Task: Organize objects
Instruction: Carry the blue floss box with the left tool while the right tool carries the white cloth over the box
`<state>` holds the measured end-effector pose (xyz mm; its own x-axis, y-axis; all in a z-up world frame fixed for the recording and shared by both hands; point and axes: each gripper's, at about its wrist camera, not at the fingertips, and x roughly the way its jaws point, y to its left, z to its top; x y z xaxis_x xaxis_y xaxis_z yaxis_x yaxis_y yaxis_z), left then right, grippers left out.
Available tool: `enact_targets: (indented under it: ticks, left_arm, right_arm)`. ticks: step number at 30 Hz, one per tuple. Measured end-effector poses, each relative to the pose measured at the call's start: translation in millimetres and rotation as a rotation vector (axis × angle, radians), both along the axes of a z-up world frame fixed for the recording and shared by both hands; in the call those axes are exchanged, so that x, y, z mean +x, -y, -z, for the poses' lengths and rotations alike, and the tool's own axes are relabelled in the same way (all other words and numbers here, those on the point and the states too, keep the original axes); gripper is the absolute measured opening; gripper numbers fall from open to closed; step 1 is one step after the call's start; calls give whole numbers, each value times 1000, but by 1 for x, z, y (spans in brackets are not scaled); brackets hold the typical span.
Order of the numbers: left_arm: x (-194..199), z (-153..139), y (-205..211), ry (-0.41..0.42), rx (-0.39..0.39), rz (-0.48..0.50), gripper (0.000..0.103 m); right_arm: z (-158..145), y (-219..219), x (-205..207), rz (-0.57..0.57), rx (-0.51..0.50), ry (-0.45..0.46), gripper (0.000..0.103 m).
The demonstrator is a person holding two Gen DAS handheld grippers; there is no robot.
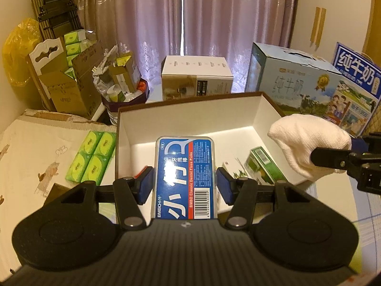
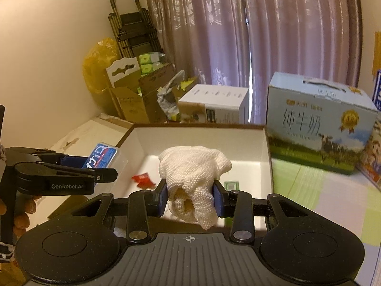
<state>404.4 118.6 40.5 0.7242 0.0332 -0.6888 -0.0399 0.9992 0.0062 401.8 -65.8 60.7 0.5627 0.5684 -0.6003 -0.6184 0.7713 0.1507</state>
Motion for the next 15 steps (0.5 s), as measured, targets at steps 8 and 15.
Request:
enact_targets:
  ticks: [8,15]
  left_arm:
    - [42,4,-9,-18,12,-19,52]
    - [74,17,-15,-50,22,-32,52]
  right_arm:
    - [6,-27,42,-11,-64,25,35]
    - [21,-44,81,-4,-83,-3,35]
